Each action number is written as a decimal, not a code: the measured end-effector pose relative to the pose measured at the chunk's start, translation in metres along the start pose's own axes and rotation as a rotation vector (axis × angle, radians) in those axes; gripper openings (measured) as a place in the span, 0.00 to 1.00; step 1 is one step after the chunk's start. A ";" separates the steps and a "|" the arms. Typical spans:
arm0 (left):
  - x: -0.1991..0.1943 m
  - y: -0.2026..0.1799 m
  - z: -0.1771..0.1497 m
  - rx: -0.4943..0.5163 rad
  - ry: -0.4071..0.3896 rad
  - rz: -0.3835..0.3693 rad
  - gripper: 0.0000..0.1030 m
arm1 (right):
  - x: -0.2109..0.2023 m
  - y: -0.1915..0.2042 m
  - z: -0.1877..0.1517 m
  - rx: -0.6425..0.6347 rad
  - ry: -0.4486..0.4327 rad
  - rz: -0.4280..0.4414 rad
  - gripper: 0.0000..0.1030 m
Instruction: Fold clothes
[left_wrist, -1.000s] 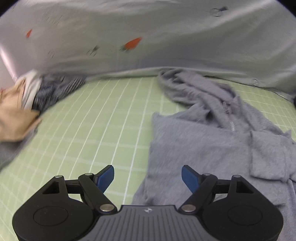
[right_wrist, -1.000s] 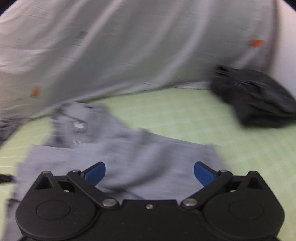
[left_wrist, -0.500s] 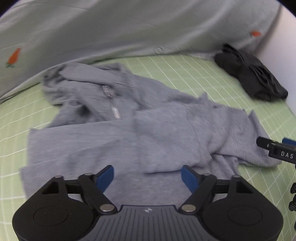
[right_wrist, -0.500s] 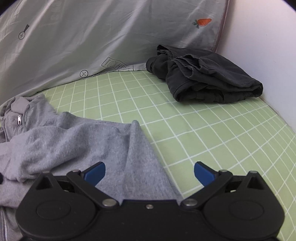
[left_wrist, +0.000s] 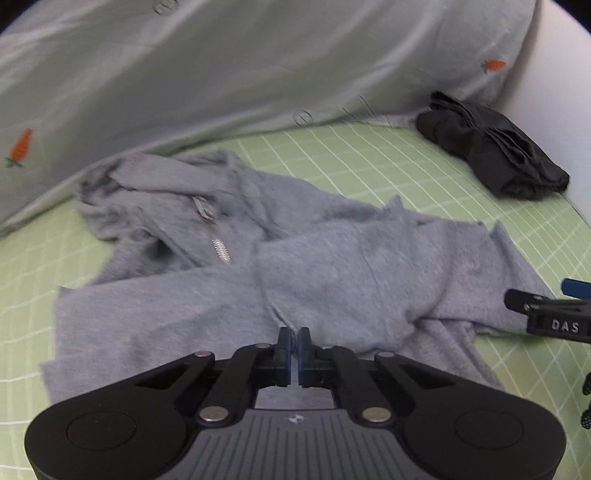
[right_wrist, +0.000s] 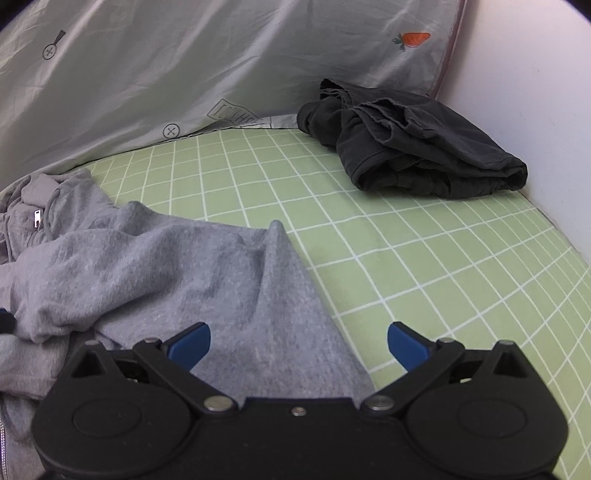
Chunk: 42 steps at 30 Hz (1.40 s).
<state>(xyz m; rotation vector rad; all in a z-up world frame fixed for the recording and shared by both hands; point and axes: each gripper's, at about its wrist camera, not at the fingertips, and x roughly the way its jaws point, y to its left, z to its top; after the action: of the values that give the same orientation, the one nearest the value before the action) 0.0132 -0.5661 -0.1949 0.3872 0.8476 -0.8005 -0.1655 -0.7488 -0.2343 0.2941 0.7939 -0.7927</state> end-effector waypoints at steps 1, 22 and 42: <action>-0.004 0.002 0.000 -0.004 -0.011 0.006 0.03 | -0.001 0.001 0.000 -0.004 -0.003 0.001 1.00; -0.094 0.081 -0.007 -0.115 -0.235 0.212 0.03 | -0.048 0.032 -0.019 -0.003 -0.042 0.006 1.00; -0.159 0.215 -0.055 -0.427 -0.292 0.592 0.03 | -0.053 0.067 -0.028 -0.110 -0.021 0.030 1.00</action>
<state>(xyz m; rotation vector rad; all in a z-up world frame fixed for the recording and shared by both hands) 0.0842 -0.3189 -0.1040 0.1199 0.5617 -0.1106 -0.1547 -0.6609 -0.2179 0.1986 0.8086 -0.7197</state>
